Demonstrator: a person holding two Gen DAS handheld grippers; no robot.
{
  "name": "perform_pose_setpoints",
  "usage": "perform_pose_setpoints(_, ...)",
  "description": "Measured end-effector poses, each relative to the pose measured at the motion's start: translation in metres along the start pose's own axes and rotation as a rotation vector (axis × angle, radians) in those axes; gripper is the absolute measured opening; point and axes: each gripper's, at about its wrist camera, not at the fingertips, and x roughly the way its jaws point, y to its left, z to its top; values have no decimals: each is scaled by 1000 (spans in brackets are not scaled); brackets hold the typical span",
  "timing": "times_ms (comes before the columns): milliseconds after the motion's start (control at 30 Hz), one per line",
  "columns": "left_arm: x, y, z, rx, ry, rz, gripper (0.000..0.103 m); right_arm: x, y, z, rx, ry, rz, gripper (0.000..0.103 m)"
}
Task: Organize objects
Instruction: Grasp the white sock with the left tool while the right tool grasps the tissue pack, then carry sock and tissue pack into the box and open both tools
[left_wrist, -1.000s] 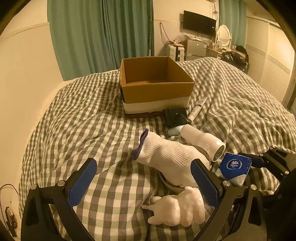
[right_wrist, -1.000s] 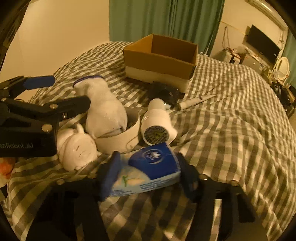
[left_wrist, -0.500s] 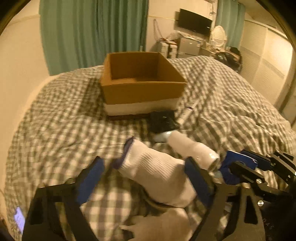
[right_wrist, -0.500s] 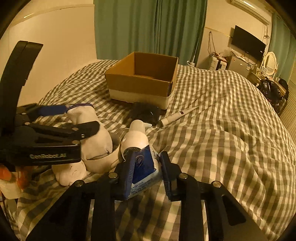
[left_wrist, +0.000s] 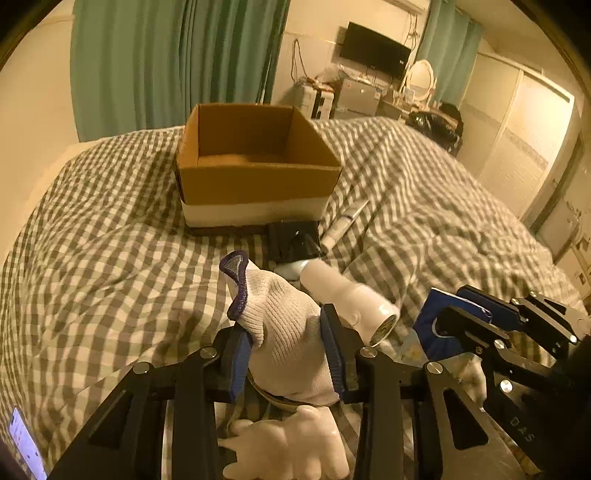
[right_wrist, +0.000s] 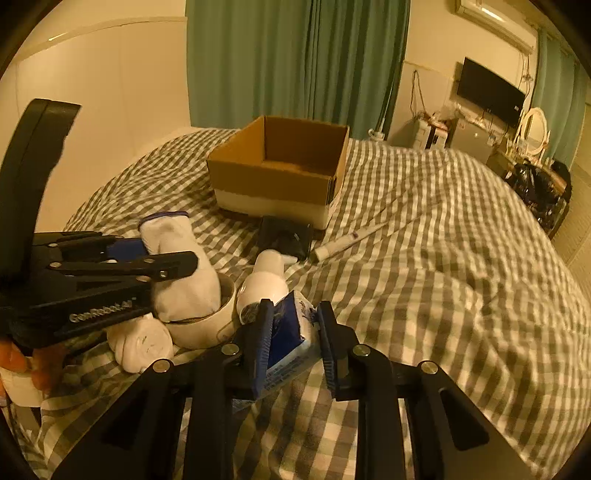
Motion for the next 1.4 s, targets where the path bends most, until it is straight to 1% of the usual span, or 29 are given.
perform_pose_setpoints(100,-16,0,6,-16,-34,-26,35,-8,1,6,-5,-26,2,22)
perform_pose_setpoints(167,-28,-2,12,-8,-57,-44,35,-12,2,12,-18,-42,-5,22)
perform_pose_setpoints(267,-44,-4,24,8,-92,-50,35,-19,3,24,-33,-70,-5,22)
perform_pose_setpoints(433,-59,-1,50,32,-142,-11,35,-26,3,52,-56,-110,-6,22)
perform_pose_setpoints(533,-60,5,69,37,-163,33,35,-26,5,74,-79,-128,-8,22)
perform_pose_setpoints(633,-59,13,86,28,-173,52,35,-23,6,94,-97,-144,-13,22)
perform_pose_setpoints(767,-56,18,110,40,-195,94,35,-14,4,125,-113,-162,-17,22)
perform_pose_setpoints(933,-44,27,138,44,-207,121,35,3,-2,163,-127,-175,-28,22)
perform_pose_setpoints(1100,-24,32,168,55,-205,137,35,27,-11,199,-136,-172,-32,22)
perform_pose_setpoints(1267,0,37,195,69,-202,153,35,57,-20,229,-143,-169,-37,22)
perform_pose_setpoints(1400,26,42,216,74,-186,163,35,85,-27,248,-141,-159,-37,22)
